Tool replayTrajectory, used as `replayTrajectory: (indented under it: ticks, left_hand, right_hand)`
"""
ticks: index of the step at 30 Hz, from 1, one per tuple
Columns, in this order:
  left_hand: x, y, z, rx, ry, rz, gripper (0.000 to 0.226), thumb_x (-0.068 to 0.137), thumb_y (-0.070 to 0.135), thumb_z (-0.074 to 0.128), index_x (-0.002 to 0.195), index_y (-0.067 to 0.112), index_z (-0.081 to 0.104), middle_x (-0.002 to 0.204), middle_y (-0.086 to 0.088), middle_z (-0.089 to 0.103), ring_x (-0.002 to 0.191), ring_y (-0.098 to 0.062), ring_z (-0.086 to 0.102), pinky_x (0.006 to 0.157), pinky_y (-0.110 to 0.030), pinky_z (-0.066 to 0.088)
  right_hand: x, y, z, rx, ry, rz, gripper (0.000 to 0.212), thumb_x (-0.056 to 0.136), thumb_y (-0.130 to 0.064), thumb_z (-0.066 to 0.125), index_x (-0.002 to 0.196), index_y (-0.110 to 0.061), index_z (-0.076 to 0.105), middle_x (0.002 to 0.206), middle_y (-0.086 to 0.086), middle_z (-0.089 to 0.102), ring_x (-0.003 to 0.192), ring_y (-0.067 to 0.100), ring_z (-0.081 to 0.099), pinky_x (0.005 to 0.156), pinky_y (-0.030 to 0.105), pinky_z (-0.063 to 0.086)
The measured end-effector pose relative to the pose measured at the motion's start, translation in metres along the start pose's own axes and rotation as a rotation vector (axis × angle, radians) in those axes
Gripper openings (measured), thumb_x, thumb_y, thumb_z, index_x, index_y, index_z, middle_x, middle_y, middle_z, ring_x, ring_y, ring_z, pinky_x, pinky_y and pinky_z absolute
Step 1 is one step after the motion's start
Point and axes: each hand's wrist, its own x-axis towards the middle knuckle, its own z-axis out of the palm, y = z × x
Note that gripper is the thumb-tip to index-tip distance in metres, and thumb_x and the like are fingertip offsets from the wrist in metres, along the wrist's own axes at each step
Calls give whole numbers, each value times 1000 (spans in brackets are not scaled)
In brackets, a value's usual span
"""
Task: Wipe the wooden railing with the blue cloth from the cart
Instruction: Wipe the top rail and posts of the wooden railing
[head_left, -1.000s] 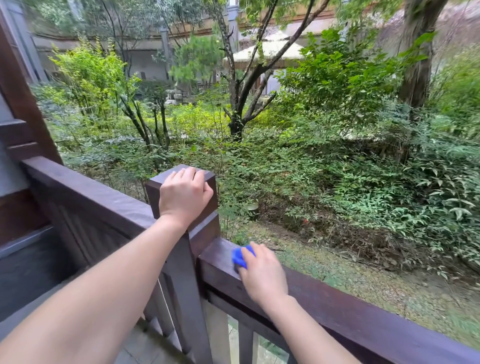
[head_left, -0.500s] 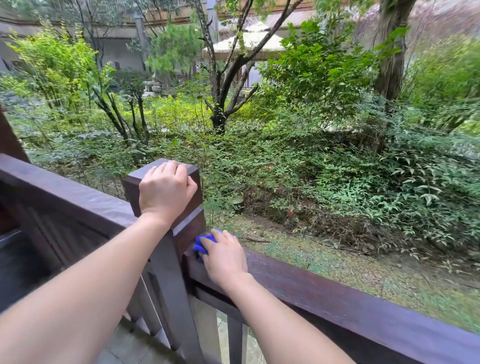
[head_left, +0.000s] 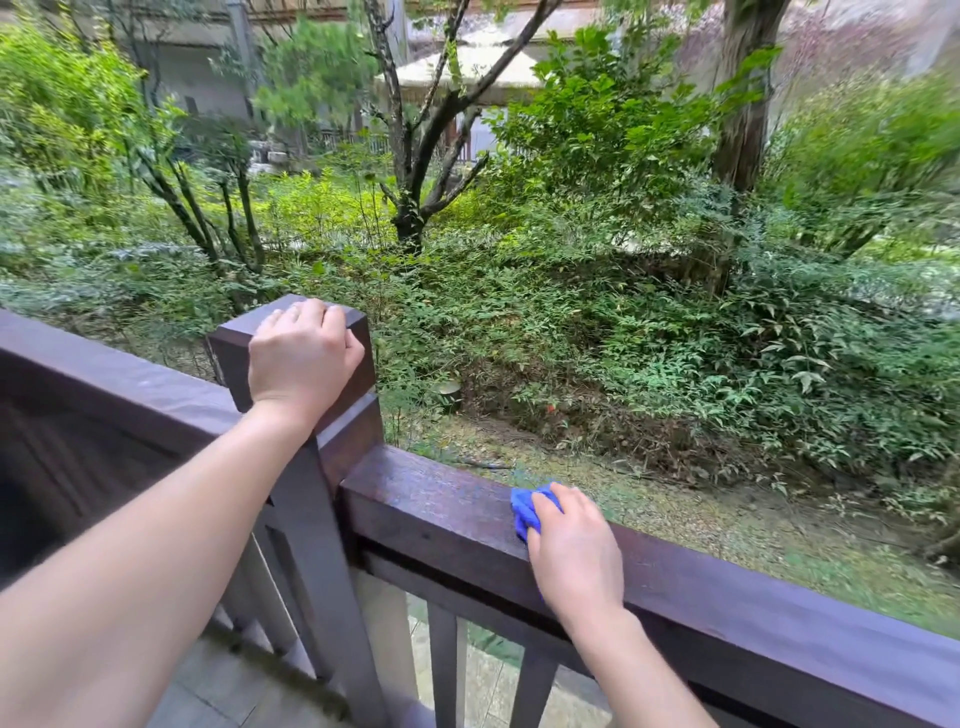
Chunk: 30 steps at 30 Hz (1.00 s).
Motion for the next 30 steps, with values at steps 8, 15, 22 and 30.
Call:
replayTrajectory:
  ticks: [8, 15, 22, 30]
  left_hand:
    - [2, -4, -3, -72, -18, 14, 12, 82, 18, 53, 76, 12, 62, 76, -9, 65, 71, -32, 64, 63, -34, 48]
    - [-2, -7, -2, -174, -86, 58, 21, 89, 16, 46, 87, 11, 66, 92, -10, 72, 90, -32, 69, 80, -40, 53]
    - [-7, -7, 3, -265, 18, 69, 20, 88, 9, 51, 87, 9, 71, 95, -11, 75, 96, -32, 72, 81, -41, 55]
    - [-5, -10, -5, -288, -93, 55, 25, 91, 8, 46, 91, 6, 71, 102, -16, 74, 99, -35, 70, 83, -43, 52]
  right_hand:
    - [44, -101, 32, 80, -64, -79, 32, 86, -27, 53, 116, -18, 58, 137, 13, 48, 123, 31, 40, 107, 39, 30]
    - [28, -79, 22, 61, -64, -145, 33, 78, -27, 63, 109, -17, 64, 128, 4, 58, 122, 25, 49, 104, 32, 37]
    - [-15, -14, -11, -12, 33, 111, 31, 74, -23, 72, 104, -18, 68, 119, 3, 64, 107, 25, 58, 89, 31, 48]
    - [-25, 0, -23, -66, 10, 242, 32, 79, -26, 67, 110, -19, 66, 125, 2, 61, 111, 26, 54, 92, 32, 44]
